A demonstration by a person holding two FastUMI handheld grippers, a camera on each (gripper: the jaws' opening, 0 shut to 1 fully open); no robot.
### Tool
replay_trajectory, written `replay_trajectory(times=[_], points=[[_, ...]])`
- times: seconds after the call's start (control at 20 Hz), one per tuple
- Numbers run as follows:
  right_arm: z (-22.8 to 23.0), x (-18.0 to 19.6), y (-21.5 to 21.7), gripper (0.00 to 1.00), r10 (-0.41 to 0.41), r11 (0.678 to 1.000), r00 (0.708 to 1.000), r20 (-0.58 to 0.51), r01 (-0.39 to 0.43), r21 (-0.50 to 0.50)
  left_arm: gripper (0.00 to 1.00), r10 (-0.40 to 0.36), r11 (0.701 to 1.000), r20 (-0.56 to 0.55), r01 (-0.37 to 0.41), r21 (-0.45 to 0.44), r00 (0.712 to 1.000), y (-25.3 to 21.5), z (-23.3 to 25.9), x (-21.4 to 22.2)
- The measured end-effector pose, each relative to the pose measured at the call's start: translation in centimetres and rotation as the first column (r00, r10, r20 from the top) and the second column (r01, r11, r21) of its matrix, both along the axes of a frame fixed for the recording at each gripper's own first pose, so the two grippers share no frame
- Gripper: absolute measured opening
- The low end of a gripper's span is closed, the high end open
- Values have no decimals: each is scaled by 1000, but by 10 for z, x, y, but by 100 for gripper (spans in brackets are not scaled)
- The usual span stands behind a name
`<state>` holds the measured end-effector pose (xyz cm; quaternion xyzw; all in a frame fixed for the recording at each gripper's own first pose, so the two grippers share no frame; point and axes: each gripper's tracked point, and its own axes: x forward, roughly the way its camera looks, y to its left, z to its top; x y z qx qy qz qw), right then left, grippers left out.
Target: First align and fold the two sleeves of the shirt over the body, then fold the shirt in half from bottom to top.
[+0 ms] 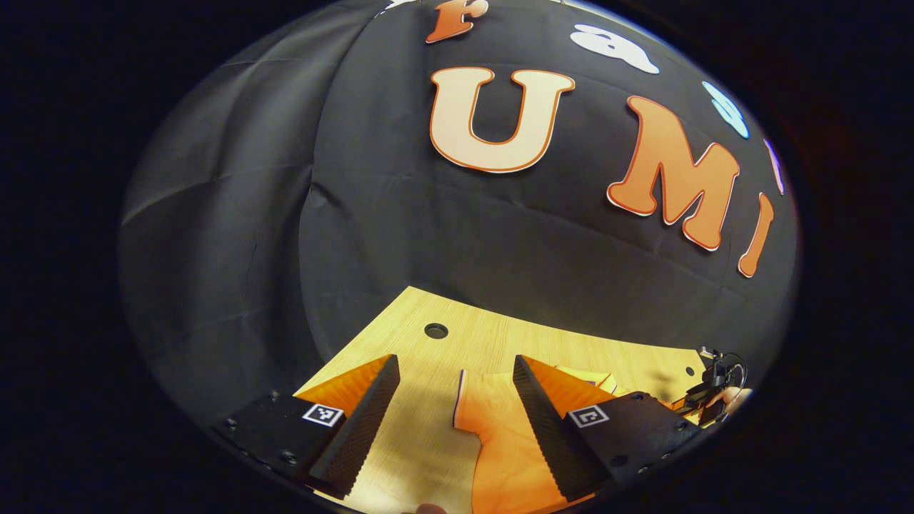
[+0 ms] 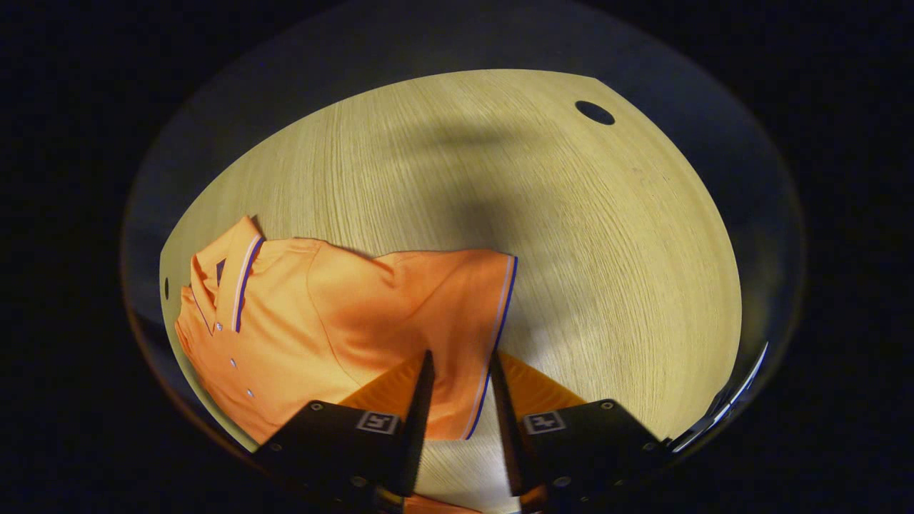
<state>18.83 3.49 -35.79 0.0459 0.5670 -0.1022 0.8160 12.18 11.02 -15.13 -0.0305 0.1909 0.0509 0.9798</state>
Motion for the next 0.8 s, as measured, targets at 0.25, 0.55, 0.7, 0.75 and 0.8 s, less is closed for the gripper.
replay_trajectory(times=[0.25,0.55,0.7,0.75,0.8], points=[[-3,9,1,8,-52,997,997,62,48,58,98,-8,1000,7,8,21,1000,5,5,-2],[28,9,10,1,-14,1000,991,134,14,5,98,-26,999,31,25,35,999,14,17,-10],[56,13,22,1,38,999,982,186,-32,-31,98,-25,999,35,24,22,999,22,19,-15],[66,15,28,0,59,998,977,205,-51,-43,98,-24,1000,36,24,15,999,24,20,-17],[77,14,33,0,82,996,972,221,-71,-57,98,-25,1000,38,24,9,999,26,20,-19]])
